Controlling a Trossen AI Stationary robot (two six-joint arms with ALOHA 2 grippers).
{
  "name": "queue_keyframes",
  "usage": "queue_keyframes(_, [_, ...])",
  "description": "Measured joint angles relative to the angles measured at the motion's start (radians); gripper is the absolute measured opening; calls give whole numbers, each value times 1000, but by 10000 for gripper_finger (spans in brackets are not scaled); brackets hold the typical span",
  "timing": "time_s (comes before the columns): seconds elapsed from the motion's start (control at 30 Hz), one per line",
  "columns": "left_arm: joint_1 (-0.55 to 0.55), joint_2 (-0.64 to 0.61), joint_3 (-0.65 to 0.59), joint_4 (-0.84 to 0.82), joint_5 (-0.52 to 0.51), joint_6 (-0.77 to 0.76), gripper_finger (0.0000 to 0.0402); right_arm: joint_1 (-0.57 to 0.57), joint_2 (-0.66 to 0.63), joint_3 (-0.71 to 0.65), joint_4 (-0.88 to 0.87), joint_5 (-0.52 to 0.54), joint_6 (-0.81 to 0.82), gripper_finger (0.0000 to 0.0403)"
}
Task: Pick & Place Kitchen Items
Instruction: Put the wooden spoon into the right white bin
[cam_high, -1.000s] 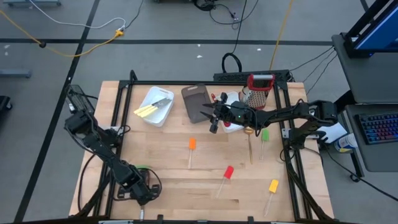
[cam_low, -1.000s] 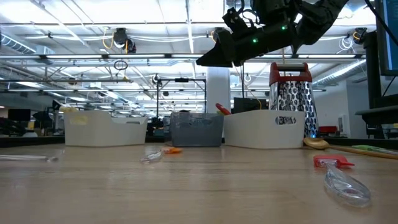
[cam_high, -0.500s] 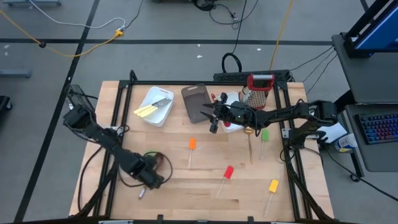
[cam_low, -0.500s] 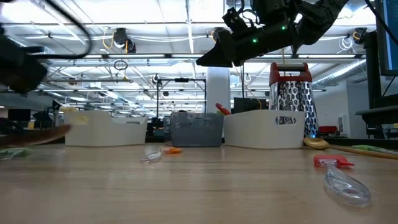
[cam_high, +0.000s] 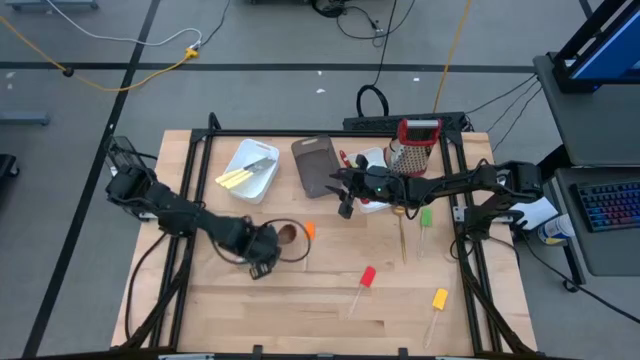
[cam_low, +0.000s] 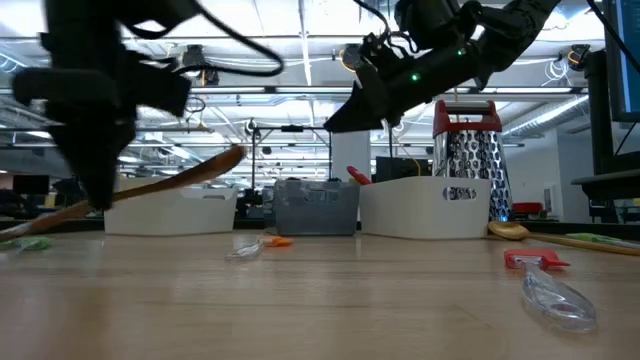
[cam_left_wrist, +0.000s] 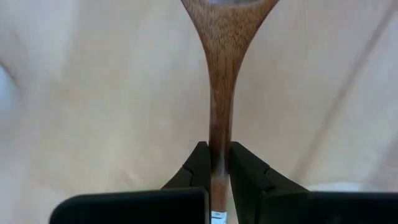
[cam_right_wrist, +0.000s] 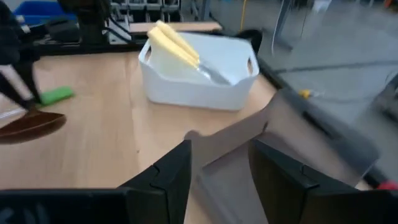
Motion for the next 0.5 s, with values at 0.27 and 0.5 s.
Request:
queue_keyframes(0.27, [114,0,86,9,-274,604,20,0,0,-20,-44,-154,142,150])
queue_keyframes(0.5, [160,-1,113,114,-523,1130,20,-4,0,-74,-45,-155,324,150])
